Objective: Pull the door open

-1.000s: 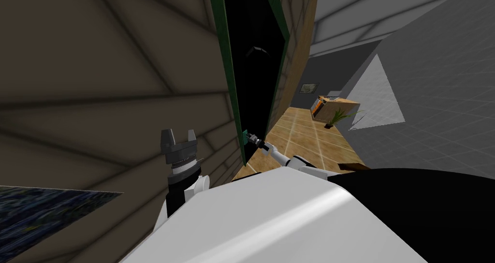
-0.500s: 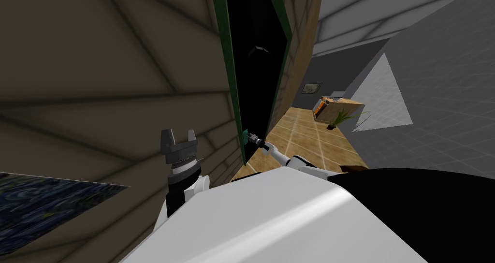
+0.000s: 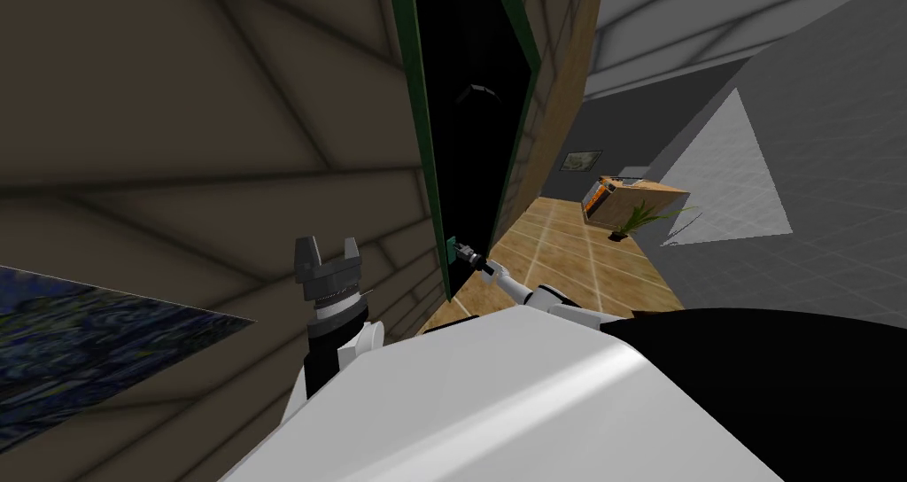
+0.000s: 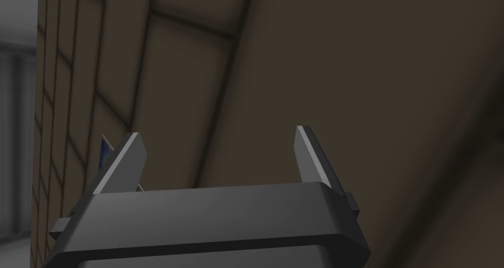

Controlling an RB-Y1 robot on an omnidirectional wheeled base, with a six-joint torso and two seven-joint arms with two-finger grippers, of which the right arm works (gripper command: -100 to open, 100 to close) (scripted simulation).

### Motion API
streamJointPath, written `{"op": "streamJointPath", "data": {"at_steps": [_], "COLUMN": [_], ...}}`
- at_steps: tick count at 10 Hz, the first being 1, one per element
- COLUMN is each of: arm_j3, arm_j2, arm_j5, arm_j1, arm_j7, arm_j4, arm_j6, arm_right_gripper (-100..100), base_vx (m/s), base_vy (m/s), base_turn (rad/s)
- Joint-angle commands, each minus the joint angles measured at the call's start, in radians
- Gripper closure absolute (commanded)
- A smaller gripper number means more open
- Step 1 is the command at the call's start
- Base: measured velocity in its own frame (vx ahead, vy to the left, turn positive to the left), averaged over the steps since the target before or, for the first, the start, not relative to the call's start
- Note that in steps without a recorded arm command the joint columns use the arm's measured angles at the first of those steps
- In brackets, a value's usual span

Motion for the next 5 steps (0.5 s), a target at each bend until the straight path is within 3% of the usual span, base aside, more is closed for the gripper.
{"op": "streamJointPath", "data": {"at_steps": [1,5], "arm_j3": [0.001,-0.010], "arm_j2": [0.004,0.003], "arm_j5": [-0.018,-0.069], "arm_j1": [0.004,0.007], "arm_j7": [-0.037,-0.132], "arm_j4": [0.001,0.001], "arm_j6": [-0.001,0.005], "arm_right_gripper": [100,100], "base_vx": [-0.055,-0.046], "base_vy": [-0.046,-0.055], "base_turn": [0.100,0.121]}}
